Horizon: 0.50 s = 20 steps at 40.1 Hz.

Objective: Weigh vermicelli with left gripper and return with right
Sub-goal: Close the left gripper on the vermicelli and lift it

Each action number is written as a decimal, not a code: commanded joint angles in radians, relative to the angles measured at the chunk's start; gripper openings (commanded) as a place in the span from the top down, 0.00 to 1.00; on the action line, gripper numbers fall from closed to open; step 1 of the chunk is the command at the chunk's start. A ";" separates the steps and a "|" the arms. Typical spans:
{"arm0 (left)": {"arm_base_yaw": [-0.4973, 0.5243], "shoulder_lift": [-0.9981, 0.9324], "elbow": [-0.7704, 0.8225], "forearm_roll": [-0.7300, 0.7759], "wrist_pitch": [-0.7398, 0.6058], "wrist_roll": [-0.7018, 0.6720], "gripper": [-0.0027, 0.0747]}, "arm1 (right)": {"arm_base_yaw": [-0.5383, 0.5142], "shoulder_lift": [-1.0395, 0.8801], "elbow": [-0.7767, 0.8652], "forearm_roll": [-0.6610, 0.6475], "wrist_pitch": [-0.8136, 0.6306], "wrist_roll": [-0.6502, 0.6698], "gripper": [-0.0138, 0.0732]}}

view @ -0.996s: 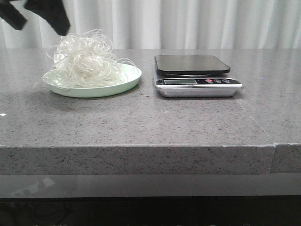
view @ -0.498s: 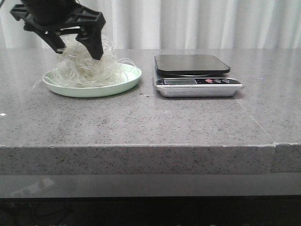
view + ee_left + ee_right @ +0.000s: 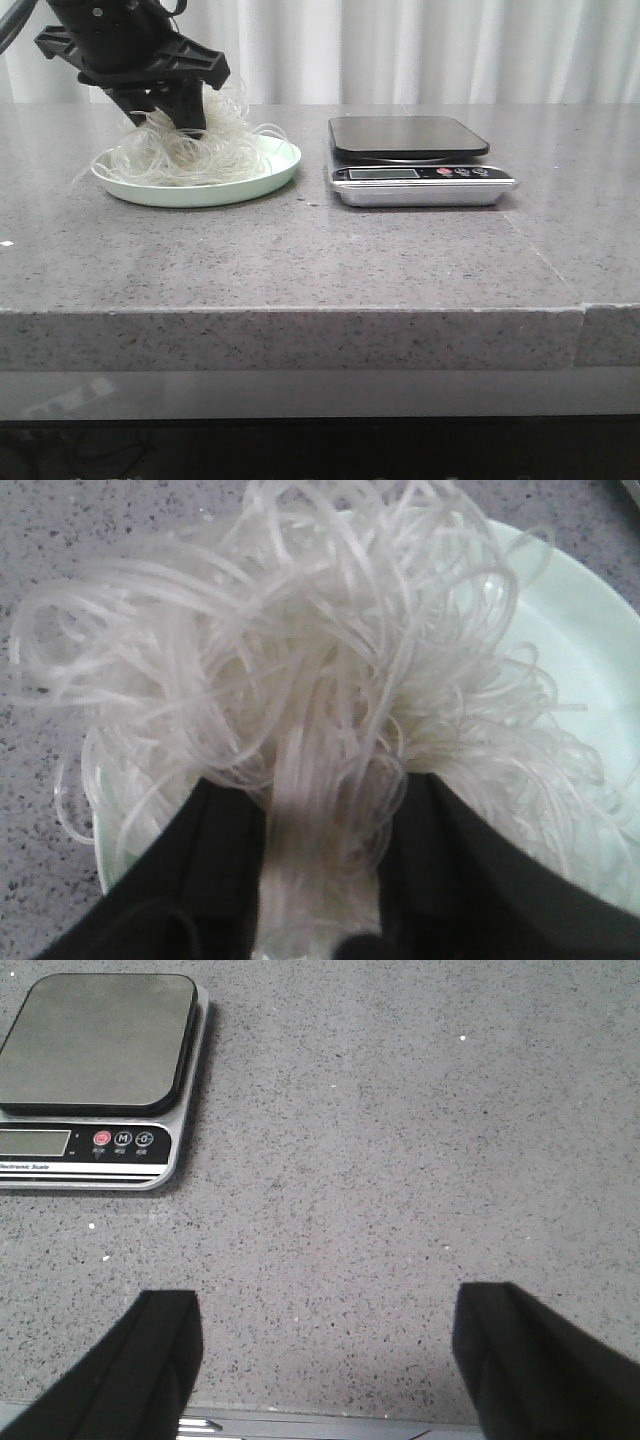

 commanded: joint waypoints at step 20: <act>-0.018 -0.128 -0.061 0.006 0.011 -0.001 0.76 | -0.003 0.006 -0.029 0.002 -0.055 -0.008 0.12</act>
